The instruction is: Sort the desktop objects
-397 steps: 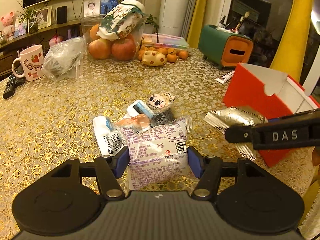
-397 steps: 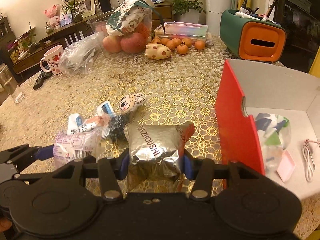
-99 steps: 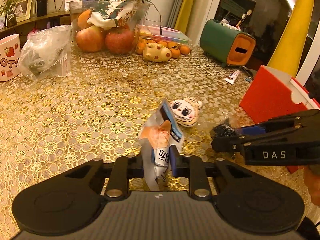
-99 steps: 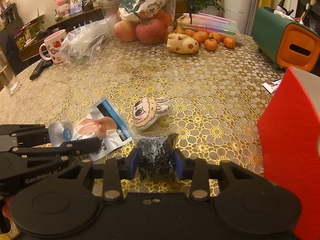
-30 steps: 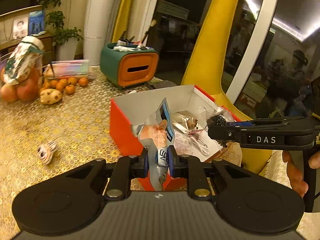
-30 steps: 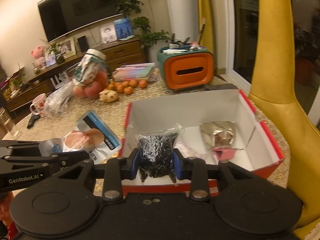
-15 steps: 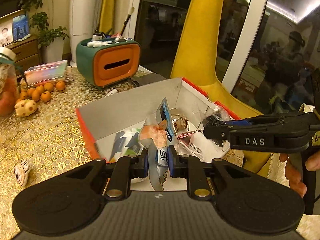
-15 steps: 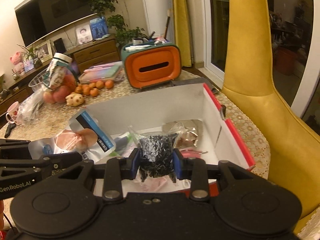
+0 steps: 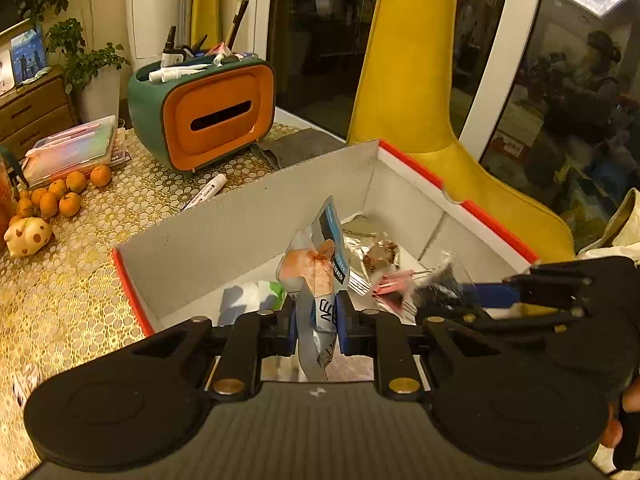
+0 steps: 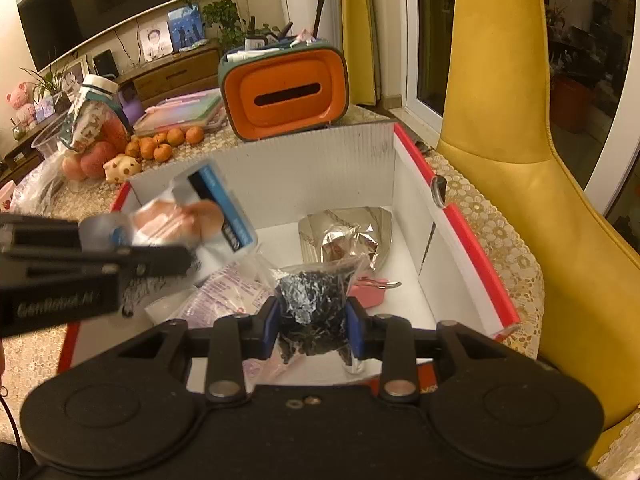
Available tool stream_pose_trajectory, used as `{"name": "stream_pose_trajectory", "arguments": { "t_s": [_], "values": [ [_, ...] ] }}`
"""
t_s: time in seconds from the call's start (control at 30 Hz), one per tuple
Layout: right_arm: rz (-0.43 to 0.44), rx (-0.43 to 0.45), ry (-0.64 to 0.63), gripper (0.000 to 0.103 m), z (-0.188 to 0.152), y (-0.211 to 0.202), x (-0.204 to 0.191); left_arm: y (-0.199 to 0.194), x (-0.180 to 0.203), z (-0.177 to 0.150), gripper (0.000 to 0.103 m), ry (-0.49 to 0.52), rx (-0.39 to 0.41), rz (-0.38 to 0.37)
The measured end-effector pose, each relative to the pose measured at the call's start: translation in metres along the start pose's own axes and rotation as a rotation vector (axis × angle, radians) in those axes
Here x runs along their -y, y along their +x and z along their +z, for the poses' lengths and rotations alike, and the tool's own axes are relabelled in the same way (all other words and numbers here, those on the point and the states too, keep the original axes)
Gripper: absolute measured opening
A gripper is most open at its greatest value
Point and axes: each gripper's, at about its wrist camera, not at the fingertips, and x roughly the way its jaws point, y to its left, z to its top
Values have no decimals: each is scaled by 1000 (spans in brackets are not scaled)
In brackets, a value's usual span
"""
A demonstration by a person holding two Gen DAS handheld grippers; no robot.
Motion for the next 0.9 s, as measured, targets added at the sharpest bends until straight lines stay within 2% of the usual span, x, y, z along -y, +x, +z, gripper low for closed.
{"name": "stream_pose_trajectory", "arguments": {
  "t_s": [0.17, 0.37, 0.73, 0.9],
  "values": [
    [-18, -8, -32, 34, -3, 11, -3, 22, -3, 12, 17, 43, -53, 8],
    [-31, -32, -58, 34, -1, 24, -7, 43, -11, 19, 17, 5, -101, 3],
    [-45, -79, -81, 34, 0, 43, -11, 65, -12, 22, 17, 12, -156, -20],
    [-45, -87, -85, 34, 0, 46, -12, 75, -14, 17, 17, 21, -207, -4]
  ]
}}
